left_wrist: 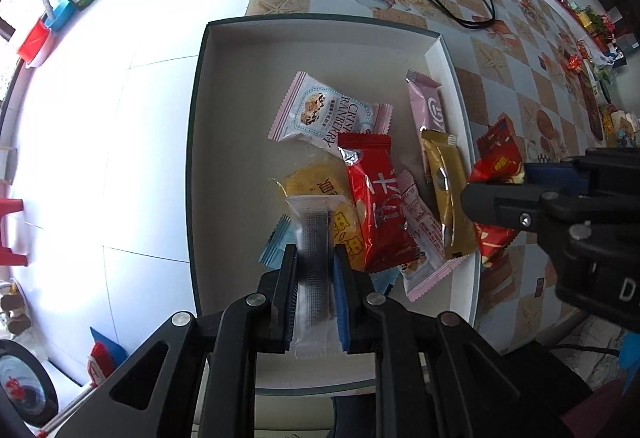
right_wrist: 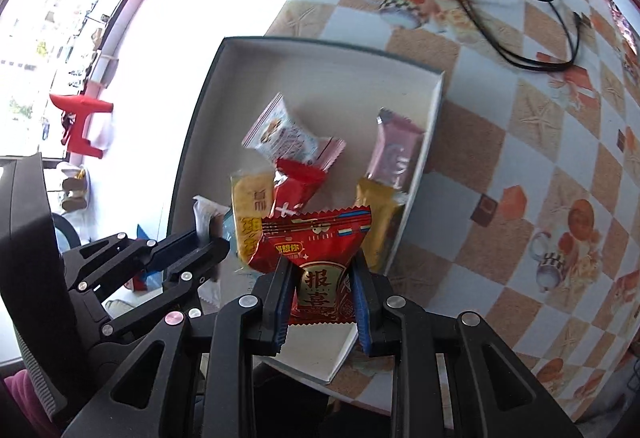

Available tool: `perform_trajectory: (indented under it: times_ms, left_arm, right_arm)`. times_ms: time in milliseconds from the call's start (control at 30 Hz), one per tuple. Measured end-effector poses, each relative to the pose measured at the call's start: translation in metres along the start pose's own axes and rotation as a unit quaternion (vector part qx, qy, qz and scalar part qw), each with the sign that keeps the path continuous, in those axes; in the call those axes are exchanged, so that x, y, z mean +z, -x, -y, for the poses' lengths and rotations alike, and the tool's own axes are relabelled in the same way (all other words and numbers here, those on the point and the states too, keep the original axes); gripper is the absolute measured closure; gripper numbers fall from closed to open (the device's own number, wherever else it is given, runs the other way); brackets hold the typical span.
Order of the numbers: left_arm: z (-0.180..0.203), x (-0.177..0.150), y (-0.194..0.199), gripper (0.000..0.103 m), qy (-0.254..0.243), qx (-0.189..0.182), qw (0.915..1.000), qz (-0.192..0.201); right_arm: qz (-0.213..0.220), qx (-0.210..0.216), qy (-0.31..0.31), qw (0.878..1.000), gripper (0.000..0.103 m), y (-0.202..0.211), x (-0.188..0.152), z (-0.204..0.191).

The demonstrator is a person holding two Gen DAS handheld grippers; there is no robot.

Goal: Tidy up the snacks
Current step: 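Carry the clear pack and red candy over the white tray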

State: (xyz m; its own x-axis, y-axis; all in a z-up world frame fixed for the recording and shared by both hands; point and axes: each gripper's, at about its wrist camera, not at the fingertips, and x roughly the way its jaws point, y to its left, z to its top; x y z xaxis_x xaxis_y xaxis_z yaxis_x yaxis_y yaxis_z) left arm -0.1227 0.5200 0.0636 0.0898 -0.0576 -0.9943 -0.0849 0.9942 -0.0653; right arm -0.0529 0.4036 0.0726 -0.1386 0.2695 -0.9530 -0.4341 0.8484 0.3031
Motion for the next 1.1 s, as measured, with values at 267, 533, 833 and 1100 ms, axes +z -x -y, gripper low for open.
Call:
perform_trajectory:
  times_ms: [267, 533, 833, 1100]
  left_arm:
    - [-0.002, 0.0, -0.006, 0.085, -0.004, 0.002, 1.0, -0.004]
    - [-0.002, 0.001, -0.013, 0.085, -0.004, 0.013, 0.9998, -0.013]
    - [0.005, 0.004, -0.018, 0.085, -0.007, 0.017, 0.9997, -0.018]
    - [0.002, 0.002, -0.018, 0.084, -0.006, 0.016, 0.9996, -0.022]
  right_arm:
    - [-0.007, -0.006, -0.005, 1.0, 0.075, -0.008, 0.0, 0.0]
    - [-0.012, -0.009, -0.004, 1.0, 0.075, -0.014, 0.003, -0.004]
    - [-0.015, -0.016, -0.003, 1.0, 0.075, -0.017, 0.003, -0.005]
    - [-0.017, -0.016, -0.007, 1.0, 0.075, -0.019, 0.003, -0.003]
